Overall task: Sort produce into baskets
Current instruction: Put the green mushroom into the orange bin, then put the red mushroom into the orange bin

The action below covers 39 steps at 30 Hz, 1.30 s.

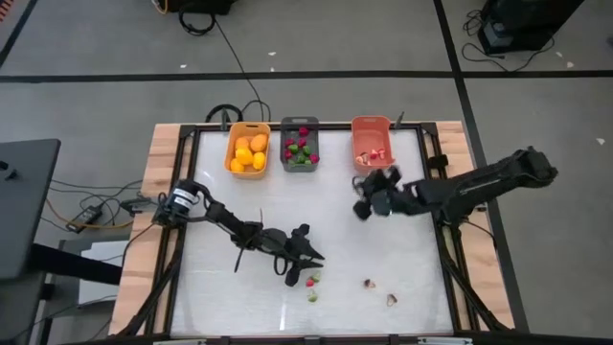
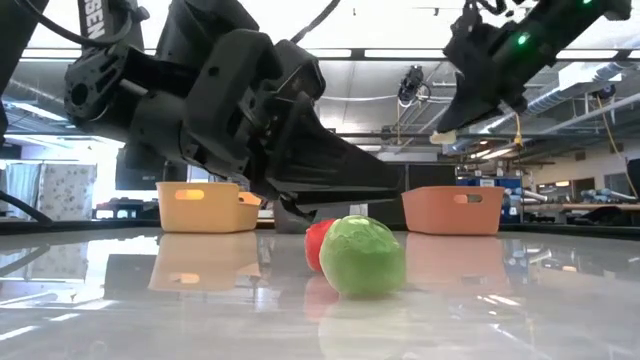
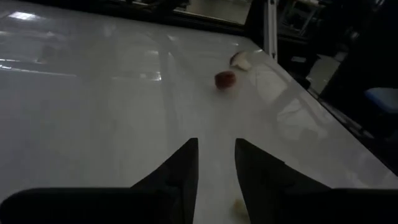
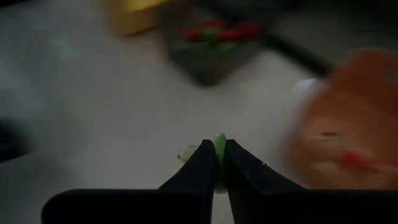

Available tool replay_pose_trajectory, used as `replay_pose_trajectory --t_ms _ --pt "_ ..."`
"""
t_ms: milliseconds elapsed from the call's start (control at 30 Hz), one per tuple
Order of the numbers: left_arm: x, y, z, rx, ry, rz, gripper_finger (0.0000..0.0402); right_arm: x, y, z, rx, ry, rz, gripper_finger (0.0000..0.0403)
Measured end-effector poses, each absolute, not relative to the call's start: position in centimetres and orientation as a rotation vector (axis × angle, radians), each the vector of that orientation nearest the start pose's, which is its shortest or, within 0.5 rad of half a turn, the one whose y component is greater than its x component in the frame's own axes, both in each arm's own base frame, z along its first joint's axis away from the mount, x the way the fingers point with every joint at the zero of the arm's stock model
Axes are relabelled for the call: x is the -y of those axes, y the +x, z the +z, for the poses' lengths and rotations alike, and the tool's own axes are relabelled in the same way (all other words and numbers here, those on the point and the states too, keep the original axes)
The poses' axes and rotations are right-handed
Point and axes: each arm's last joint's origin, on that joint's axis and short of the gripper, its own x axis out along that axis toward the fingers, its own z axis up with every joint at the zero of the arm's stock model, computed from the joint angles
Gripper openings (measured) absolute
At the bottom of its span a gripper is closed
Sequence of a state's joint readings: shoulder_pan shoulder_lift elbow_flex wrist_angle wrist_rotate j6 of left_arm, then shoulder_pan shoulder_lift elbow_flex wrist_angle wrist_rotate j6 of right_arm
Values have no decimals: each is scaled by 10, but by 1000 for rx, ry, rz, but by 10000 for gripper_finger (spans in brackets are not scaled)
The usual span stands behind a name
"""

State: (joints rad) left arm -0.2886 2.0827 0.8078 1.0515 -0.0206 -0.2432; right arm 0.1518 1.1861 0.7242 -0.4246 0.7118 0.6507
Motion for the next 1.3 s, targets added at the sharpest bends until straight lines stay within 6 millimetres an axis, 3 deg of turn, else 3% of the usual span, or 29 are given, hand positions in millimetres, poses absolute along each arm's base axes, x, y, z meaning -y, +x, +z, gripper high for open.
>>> replay_pose_trajectory --t_ms 100,333,600,733,1000,1300 --pt "105 357 95 -252 -206 -237 112 10 212 230 -606 183 -898 39" --pt "106 357 95 -258 -213 -271 113 59 202 233 -679 110 -1047 51" --pt "105 358 100 -214 -264 -246 131 81 194 234 -694 159 -1107 131" --pt "107 358 100 -221 -261 -322 155 79 191 239 -666 177 -1082 170" --pt "143 343 95 -240 3 -619 164 43 199 245 -658 390 -687 186" --pt "148 338 84 -339 154 -410 163 -4 214 237 -641 378 -591 178"
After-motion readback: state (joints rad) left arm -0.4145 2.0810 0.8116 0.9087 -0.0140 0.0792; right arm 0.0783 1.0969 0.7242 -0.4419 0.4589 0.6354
